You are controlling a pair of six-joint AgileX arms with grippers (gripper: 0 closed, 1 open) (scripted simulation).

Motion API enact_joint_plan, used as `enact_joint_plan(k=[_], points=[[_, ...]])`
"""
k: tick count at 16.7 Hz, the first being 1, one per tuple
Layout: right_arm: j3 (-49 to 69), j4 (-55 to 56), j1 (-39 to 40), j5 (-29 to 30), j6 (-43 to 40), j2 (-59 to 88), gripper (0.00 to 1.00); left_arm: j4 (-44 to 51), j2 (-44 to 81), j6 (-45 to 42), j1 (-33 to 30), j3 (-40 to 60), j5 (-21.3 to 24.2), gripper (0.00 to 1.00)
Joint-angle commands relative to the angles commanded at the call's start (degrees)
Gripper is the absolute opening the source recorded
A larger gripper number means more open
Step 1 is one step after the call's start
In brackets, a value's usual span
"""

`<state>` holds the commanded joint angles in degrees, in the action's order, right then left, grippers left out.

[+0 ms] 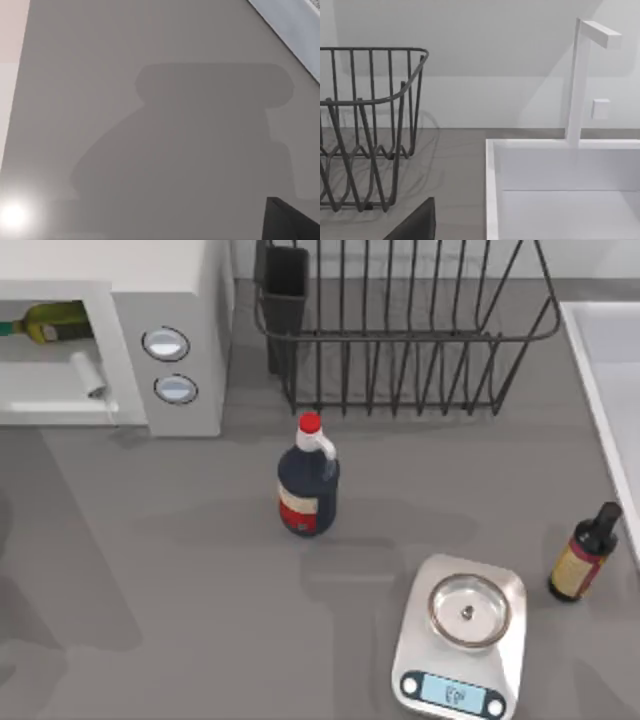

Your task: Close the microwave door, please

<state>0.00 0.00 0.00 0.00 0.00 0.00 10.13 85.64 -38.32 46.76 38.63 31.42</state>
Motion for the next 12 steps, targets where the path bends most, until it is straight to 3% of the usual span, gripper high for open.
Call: enact_joint_plan(k=[5, 12], points=[[0.00, 0.00, 0.00, 0.00, 0.00, 0.00, 1.00, -3.80, -12.30, 10.72, -11.59, -10.48, -6.42, 0.00], [0.00, 0.00, 0.00, 0.00, 0.00, 0.00, 1.00, -4.36, -13.91, 12.96, -13.70, -12.05, -7.95, 0.00]])
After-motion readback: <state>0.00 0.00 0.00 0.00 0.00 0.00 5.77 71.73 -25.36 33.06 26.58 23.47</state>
